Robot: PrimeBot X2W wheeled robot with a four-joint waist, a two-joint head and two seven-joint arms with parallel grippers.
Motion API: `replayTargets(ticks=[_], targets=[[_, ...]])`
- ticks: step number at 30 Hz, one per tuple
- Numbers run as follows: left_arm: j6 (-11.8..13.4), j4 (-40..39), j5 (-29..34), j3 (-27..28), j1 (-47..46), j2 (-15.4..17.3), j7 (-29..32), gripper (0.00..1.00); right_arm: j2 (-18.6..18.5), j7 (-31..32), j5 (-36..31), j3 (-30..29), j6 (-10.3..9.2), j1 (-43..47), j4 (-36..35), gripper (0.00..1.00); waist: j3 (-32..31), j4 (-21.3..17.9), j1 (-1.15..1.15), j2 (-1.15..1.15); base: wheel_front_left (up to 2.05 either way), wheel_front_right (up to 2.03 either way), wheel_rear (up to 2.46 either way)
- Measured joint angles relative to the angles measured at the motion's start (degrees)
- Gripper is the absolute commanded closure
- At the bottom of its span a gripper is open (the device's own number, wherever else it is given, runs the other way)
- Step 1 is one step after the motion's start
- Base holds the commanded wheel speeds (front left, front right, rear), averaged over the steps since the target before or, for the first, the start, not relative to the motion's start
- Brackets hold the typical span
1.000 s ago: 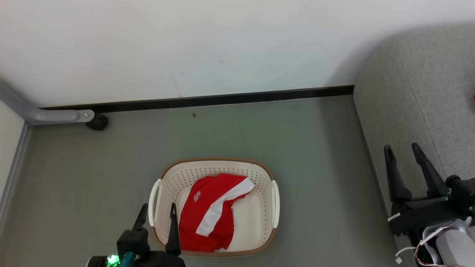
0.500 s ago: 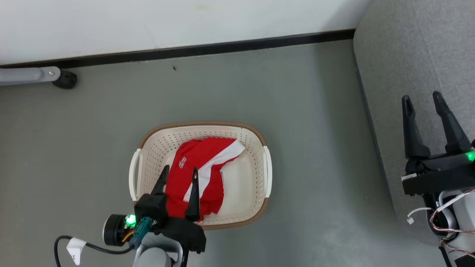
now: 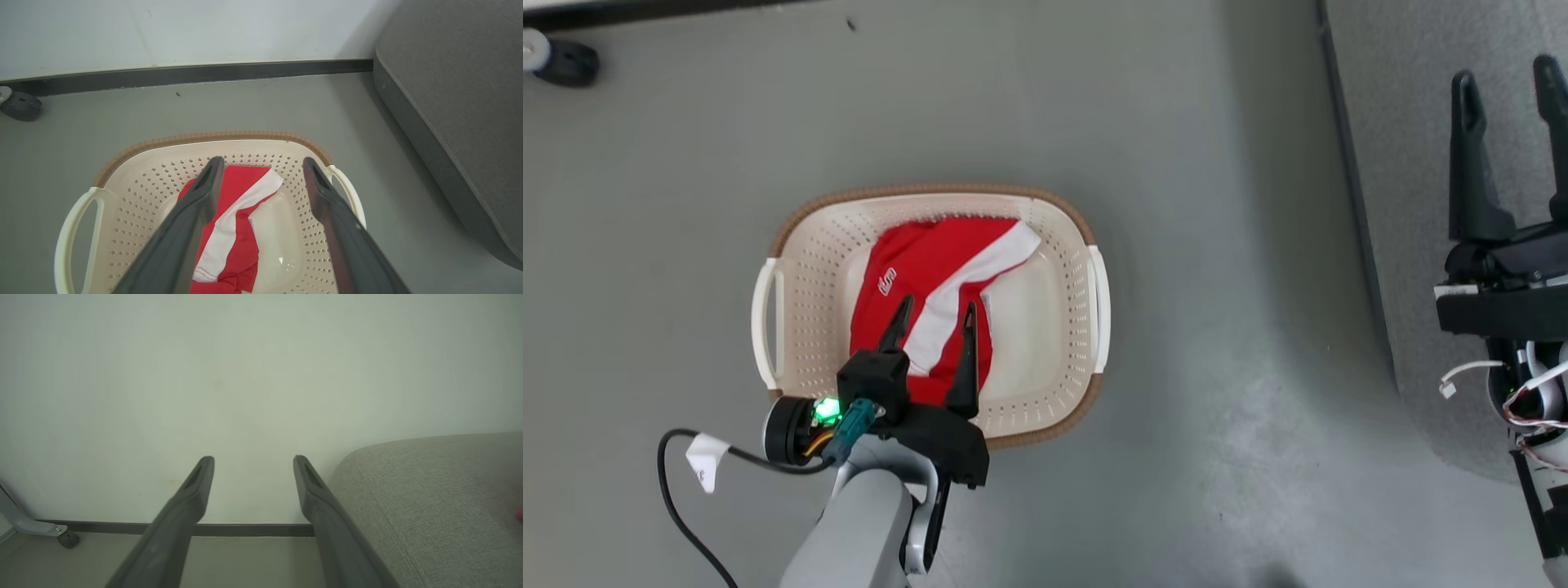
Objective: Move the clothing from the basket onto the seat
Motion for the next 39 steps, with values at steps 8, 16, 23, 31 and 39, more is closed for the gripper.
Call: replayTargets(ticks=[8,16,23,31,39], targets=[[0.41,6.25,-1.57,-0.77,-5.01,-0.10,0.00,0.00,-0.81,-0.01,0.00,-0.67,0.52,-2.49,-2.54,0.00,5.39,-0.82,0.00,0.00,0.00,0.00,0.00],[0.41,13.71,-1.96,0.54,-9.54,-0.15,0.00,0.00,-0.93,-0.01,0.01,-1.16,0.57,-3.76,-5.25,0.00,9.73,-1.68,-0.01,0.00,0.00,0.00,0.00],[0.41,18.45,-1.44,1.69,-13.57,-0.14,0.10,0.00,-0.96,-0.01,0.02,-1.55,0.58,-5.03,-8.11,0.00,13.13,-2.72,-0.01,0.00,0.00,0.00,0.00],[0.41,22.20,0.16,1.59,-18.68,-0.13,0.24,0.00,-1.36,-0.02,0.05,-1.97,0.76,-6.33,-11.48,0.00,16.82,-3.82,-0.01,0.00,0.00,0.00,0.00],[0.41,25.90,0.57,2.02,-22.35,-0.11,0.79,0.00,-2.12,-0.03,0.08,-1.64,0.84,-8.56,-14.96,0.00,20.21,-4.21,-0.01,-0.01,0.00,0.00,0.00]])
